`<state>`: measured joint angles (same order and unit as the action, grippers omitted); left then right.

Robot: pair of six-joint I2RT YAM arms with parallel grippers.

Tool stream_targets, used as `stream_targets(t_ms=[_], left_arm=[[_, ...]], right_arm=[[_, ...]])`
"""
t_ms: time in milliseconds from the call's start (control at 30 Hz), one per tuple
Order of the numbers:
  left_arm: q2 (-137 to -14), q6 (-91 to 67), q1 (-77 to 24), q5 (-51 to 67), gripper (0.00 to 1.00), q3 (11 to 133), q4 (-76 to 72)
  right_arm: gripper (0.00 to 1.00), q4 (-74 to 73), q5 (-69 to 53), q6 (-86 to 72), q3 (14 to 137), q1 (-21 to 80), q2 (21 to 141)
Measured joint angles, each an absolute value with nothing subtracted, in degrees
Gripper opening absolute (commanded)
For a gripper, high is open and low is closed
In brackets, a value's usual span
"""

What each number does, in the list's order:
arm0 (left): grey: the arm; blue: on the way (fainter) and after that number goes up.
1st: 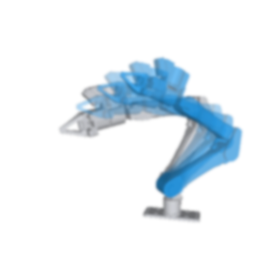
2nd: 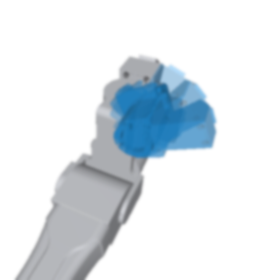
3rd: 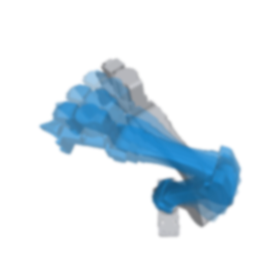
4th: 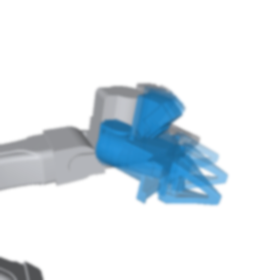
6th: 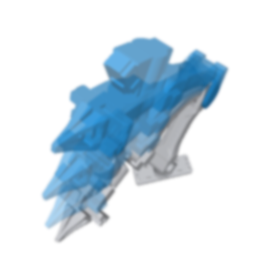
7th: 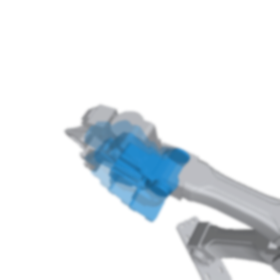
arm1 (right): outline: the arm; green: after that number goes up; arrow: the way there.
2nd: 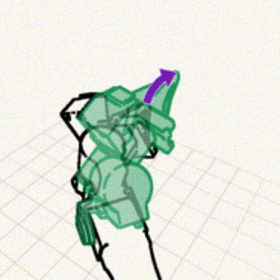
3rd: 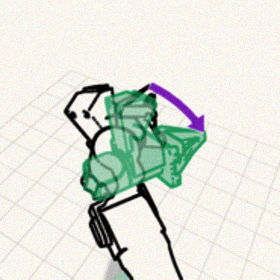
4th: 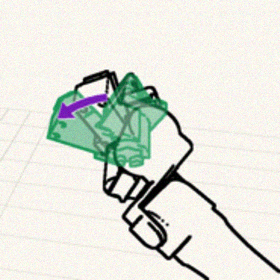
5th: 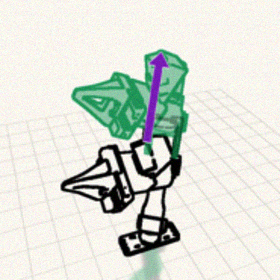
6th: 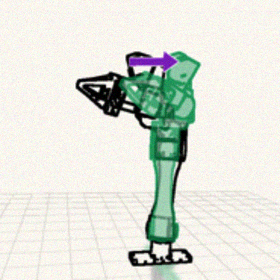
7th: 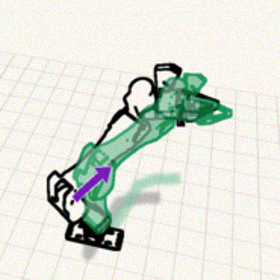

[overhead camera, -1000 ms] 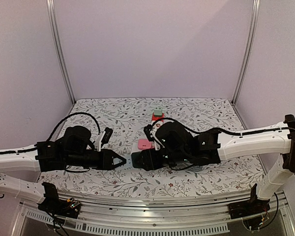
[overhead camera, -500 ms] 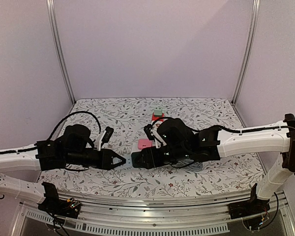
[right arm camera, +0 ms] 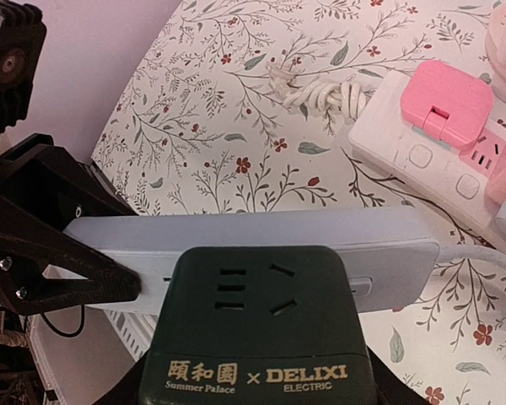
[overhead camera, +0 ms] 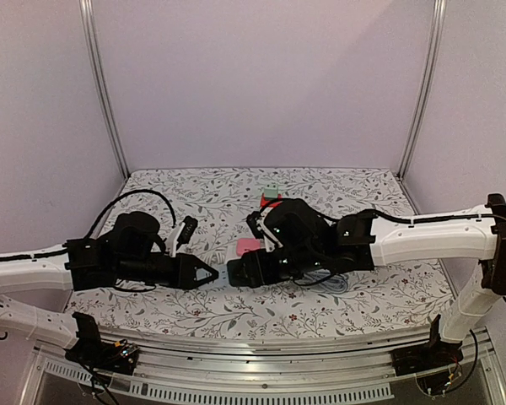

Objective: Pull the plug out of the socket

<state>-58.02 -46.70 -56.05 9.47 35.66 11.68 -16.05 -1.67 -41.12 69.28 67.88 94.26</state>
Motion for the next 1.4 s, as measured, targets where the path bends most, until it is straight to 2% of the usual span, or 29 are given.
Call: stream_targets(t_ms=[167,433,800,1067,1400], left_arm=[[-59.0,-46.8,-55.7,8.5,0.00,37.4,13.4],[-59.4,-46.0,-55.3,9.1,0.00,37.9,14.2],[-59.2,-43.7,-54.8,11.9,0.00,37.9,14.4],[-59.2,-44.1,-54.8,11.9,0.00,37.9,14.9],[-59.2,-44.7,-54.8,10.9,0.00,37.9,14.4]], right_arm=[[0.16,-22.3,2.5,-41.2,74.6,69.2,96.6],[0.16,-22.6,3.4,-41.8,74.9,69.4,96.9],[0.16,-16.3,-5.1,-42.4,68.9,66.1,94.0],[0.16,-14.3,-6.6,-43.0,67.3,65.8,93.7],[0.15,-21.5,0.5,-43.8,72.3,69.0,94.6]])
